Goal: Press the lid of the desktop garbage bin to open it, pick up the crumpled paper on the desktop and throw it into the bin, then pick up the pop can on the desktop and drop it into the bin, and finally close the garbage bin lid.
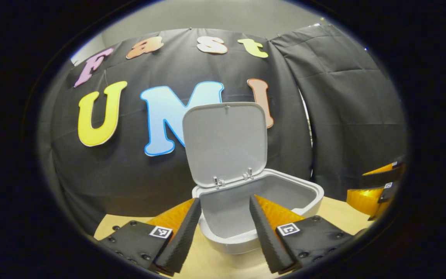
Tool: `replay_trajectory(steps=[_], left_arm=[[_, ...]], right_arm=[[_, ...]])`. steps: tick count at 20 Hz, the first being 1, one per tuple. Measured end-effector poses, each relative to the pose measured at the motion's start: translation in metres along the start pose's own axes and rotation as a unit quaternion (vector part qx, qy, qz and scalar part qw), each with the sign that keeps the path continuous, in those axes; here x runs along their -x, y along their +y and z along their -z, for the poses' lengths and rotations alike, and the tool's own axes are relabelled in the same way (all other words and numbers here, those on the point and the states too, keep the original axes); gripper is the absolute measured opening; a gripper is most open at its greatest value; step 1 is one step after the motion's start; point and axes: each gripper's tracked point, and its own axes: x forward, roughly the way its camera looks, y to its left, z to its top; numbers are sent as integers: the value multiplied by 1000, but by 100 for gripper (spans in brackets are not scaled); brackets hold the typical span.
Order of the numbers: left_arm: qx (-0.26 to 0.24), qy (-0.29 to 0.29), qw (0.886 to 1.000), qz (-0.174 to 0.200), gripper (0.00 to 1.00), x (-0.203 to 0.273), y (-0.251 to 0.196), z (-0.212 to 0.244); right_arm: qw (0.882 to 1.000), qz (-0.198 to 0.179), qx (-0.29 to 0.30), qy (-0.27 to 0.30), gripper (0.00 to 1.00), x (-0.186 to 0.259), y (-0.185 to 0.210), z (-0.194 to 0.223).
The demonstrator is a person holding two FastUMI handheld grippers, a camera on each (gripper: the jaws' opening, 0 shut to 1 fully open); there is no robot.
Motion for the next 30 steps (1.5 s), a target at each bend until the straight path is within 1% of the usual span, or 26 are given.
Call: replay_trajectory(steps=[1, 2, 6, 15, 16, 22, 23, 24, 25, 26, 29, 30], left_arm=[[1, 0, 1000, -1, 94, 1, 1, -1], [1, -1, 1000, -5, 97, 3, 3, -1], [1, -1, 1000, -27, 100, 11, 20, 0], [17, 14, 995, -99, 100, 39, 82, 15], [18, 15, 994, -107, 95, 43, 89, 17], [22, 21, 988, -150, 95, 61, 128, 25], [21, 22, 987, -157, 100, 65, 133, 26], [22, 23, 986, -163, 100, 69, 138, 27], [23, 23, 985, -169, 95, 72, 144, 29], [25, 24, 984, -174, 100, 76, 148, 30], [30, 29, 981, -191, 100, 87, 161, 34], [31, 30, 980, -196, 95, 90, 166, 35]], right_arm=[[1000, -1, 0, -1, 73, 0, 1, 0], [1000, -3, -1, -1, 73, -1, 1, 0], [1000, -16, 0, 1, 73, -1, 11, 1], [998, -67, 16, 5, 73, -1, 52, 4], [997, -72, 18, 5, 73, -1, 57, 3], [994, -102, 30, 3, 73, 0, 82, 2], [994, -107, 33, 3, 73, 1, 87, 2], [993, -111, 35, 2, 73, 2, 91, 2], [993, -116, 37, 2, 73, 3, 95, 1], [992, -121, 39, 2, 73, 4, 98, 3], [989, -139, 45, 4, 73, 8, 112, 6], [988, -145, 48, 5, 73, 10, 117, 6]])
